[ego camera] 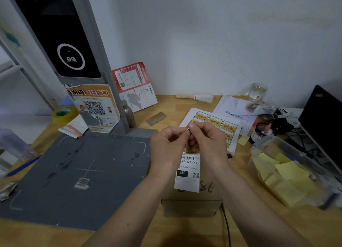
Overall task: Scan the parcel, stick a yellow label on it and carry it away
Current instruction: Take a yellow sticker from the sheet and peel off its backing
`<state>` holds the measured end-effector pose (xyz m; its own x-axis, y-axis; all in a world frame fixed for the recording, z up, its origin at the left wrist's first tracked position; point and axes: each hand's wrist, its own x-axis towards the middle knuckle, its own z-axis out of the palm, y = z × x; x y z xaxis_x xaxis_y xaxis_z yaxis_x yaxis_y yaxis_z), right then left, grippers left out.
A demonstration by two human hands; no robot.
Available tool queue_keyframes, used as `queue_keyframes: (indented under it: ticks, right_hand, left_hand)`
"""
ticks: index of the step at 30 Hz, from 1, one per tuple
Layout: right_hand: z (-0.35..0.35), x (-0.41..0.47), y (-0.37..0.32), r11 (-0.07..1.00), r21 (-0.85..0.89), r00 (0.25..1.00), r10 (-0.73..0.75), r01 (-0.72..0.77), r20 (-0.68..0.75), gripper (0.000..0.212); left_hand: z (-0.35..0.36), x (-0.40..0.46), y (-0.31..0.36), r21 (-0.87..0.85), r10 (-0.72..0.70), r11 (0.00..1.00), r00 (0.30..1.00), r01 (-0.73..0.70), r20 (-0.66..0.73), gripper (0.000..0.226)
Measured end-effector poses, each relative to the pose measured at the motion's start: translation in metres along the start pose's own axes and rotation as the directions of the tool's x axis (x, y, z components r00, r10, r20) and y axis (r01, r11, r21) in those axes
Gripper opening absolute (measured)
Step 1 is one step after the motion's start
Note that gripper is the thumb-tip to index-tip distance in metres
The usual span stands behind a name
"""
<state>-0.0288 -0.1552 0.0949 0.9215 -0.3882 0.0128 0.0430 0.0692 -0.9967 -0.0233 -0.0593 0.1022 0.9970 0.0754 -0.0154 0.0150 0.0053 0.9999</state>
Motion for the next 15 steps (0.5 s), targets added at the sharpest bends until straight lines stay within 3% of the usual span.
queue_keyframes:
  ticks: [15]
  right_hand:
    - [-0.0005,-0.006,-0.0006,1.0,0.009,1.0,0.004,-0.004,0.005,0.011]
  left_hand:
    - [-0.001,-0.0052,0.0007,-0.055,-0.052,0.997,0.998,0.051,-0.03,0.007]
